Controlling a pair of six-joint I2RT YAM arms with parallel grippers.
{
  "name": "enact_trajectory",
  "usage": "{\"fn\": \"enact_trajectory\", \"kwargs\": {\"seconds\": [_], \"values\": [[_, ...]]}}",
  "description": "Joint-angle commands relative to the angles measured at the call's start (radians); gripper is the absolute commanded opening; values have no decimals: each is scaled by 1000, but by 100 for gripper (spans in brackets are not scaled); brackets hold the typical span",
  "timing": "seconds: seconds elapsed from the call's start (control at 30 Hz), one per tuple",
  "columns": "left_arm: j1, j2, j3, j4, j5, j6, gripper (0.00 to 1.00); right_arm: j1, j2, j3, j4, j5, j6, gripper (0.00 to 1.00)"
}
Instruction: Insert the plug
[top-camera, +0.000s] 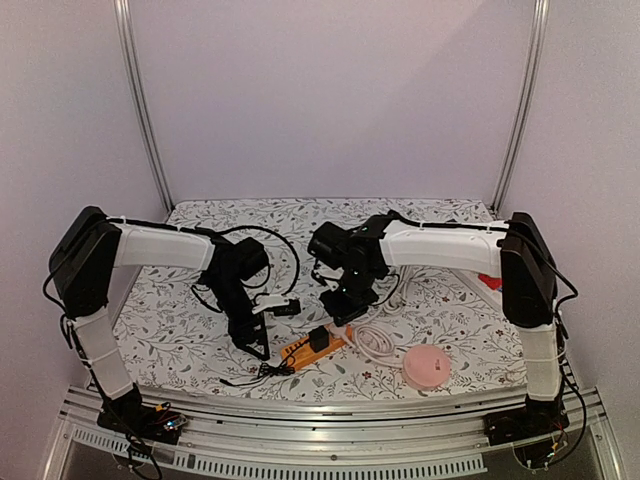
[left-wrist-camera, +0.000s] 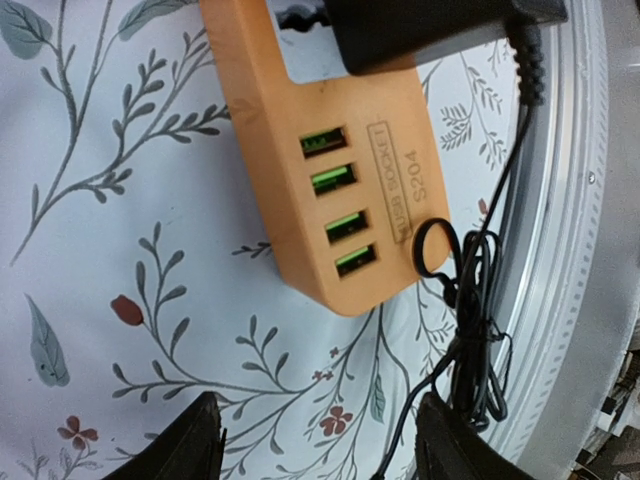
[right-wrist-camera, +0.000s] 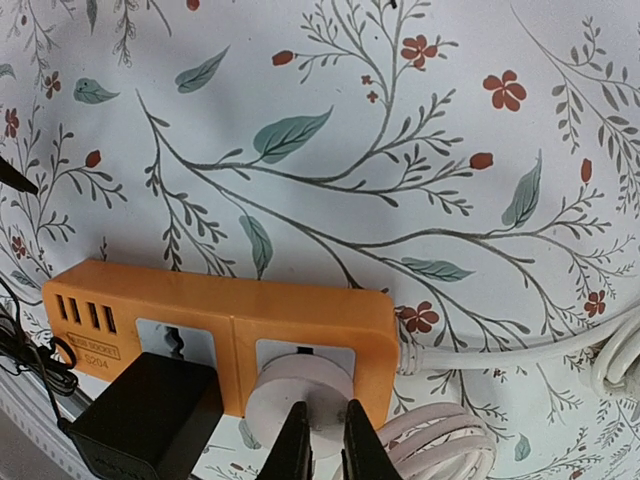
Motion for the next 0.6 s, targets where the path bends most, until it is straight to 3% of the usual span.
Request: {"fn": "enact_trajectory", "kwargs": {"seconds": [0.0, 0.3, 0.57], "values": [[16, -13, 15, -8, -12, 18, 65, 9, 74, -150, -28, 26, 35, 10], [71, -56, 63, -44, -47, 38, 66, 19, 62, -118, -21, 74, 42, 14], [138, -119, 111, -107, -52, 65, 69, 14, -60, 71, -43, 56, -24, 17]]}}
